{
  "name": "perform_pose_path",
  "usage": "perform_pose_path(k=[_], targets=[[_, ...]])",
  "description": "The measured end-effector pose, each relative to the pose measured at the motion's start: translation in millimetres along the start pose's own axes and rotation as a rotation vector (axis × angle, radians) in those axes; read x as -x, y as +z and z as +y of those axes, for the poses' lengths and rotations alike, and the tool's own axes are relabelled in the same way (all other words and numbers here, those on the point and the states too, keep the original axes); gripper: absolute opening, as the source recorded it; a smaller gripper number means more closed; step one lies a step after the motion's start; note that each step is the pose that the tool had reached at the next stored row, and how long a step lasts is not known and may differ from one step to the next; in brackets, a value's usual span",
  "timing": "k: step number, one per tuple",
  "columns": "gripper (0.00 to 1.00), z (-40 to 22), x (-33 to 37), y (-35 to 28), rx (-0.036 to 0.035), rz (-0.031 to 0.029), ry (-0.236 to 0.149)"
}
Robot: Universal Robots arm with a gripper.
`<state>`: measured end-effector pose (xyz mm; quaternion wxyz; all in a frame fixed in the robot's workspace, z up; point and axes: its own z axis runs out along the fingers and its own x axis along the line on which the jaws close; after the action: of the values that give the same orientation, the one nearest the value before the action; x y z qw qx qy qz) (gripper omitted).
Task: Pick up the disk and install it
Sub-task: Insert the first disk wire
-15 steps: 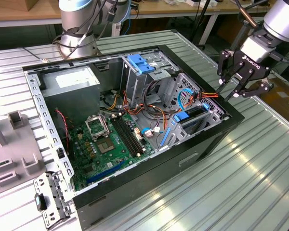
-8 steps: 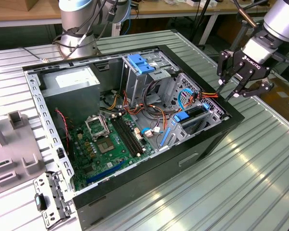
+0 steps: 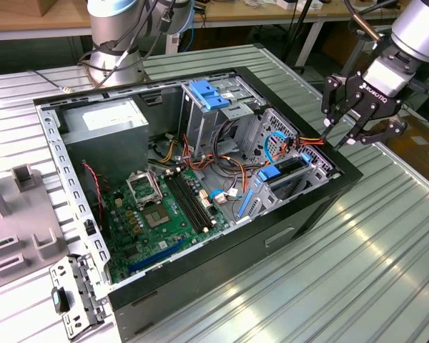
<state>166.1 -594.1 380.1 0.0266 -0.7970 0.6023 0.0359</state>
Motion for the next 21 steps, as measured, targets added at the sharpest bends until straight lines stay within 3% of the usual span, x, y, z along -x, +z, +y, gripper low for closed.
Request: perform_pose_path(k=[7,16,21], targets=[[0.36,-0.5,-0.1,0.0,0.0134,0.0000,-0.149],[0.36,-1.1,-0.3,0.1,0.0217,0.0000,-0.242],[0.36,-1.2,-0.4,0.1,0.0282,0.0001,-0.315]])
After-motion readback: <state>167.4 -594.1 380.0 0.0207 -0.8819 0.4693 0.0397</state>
